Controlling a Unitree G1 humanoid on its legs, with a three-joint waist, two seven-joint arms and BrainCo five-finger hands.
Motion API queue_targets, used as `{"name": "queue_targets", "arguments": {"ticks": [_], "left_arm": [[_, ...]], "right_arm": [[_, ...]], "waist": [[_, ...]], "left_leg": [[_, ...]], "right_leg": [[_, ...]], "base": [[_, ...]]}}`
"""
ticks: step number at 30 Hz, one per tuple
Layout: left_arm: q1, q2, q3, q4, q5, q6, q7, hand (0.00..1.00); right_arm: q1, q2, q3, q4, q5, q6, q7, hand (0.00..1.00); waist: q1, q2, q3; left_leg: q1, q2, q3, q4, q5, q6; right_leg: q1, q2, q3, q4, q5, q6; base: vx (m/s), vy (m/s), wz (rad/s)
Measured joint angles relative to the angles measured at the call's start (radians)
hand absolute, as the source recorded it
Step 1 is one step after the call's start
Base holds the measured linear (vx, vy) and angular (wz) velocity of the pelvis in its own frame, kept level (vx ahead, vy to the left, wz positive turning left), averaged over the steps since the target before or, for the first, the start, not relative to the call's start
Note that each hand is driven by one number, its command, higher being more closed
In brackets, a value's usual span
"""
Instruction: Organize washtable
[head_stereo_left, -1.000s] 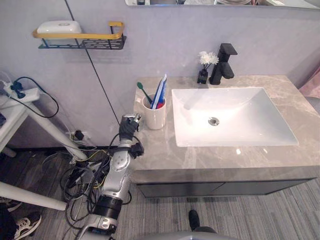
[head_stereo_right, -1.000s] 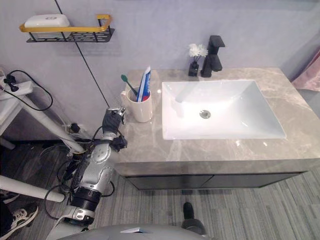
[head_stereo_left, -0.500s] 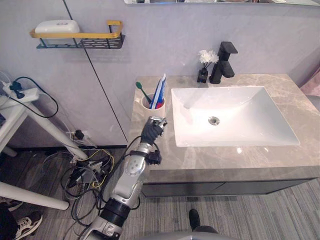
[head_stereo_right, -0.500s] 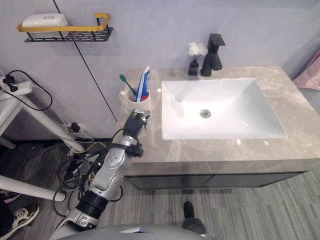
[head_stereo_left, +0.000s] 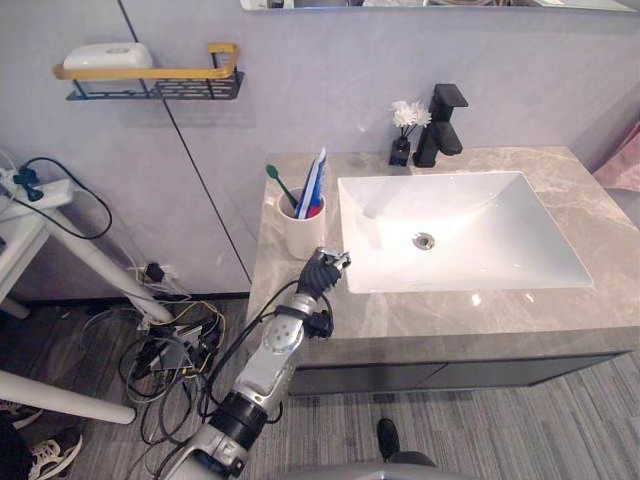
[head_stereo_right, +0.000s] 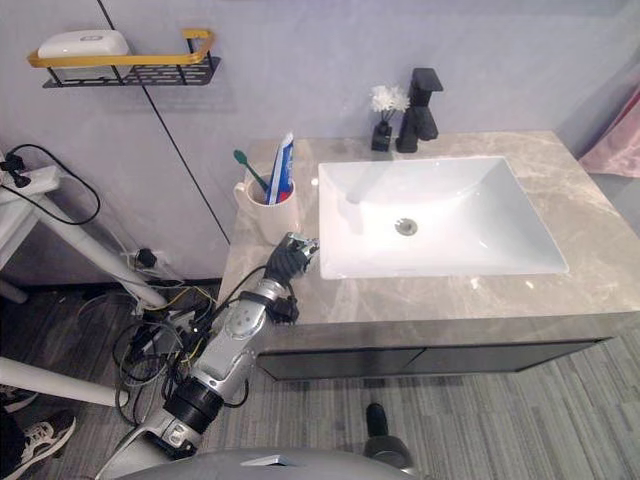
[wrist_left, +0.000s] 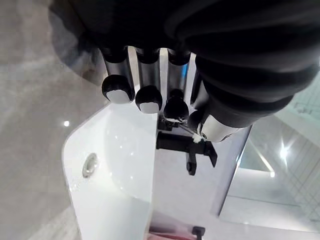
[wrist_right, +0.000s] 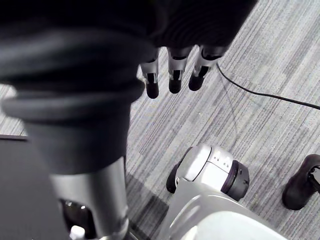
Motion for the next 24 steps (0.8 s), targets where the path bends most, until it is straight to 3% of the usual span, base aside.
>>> {"name": "queue_targets", "arguments": {"ticks": [17,24], "left_arm": [[-0.048,-0.002,0.185,0.046,-0.004,0.003,0.086,1.0],[-0.054,0.001,0.223,0.048,-0.004,0.008,0.089,1.0]], "right_arm": [[-0.001,0.001,-0.002,-0.003,0.0,0.0,0.002,0.0],[0.001,0.003,-0.002,-0.026,0.0,0.001,0.004,0.0]], "waist": [[-0.005,0.001,-0.001],[-0.007,0.001,-0.001]], "left_leg": [[-0.004,-0.002,0.02,-0.005,-0.001,-0.001],[-0.005,-0.006,0.023,-0.005,-0.001,-0.001]], "right_leg": [[-0.023,0.002,0.02,0.0,0.001,0.001],[-0.029,0.001,0.025,0.0,0.003,0.003]], "base": [[0.01,0.001,-0.03],[0.0,0.0,0.0]]}}
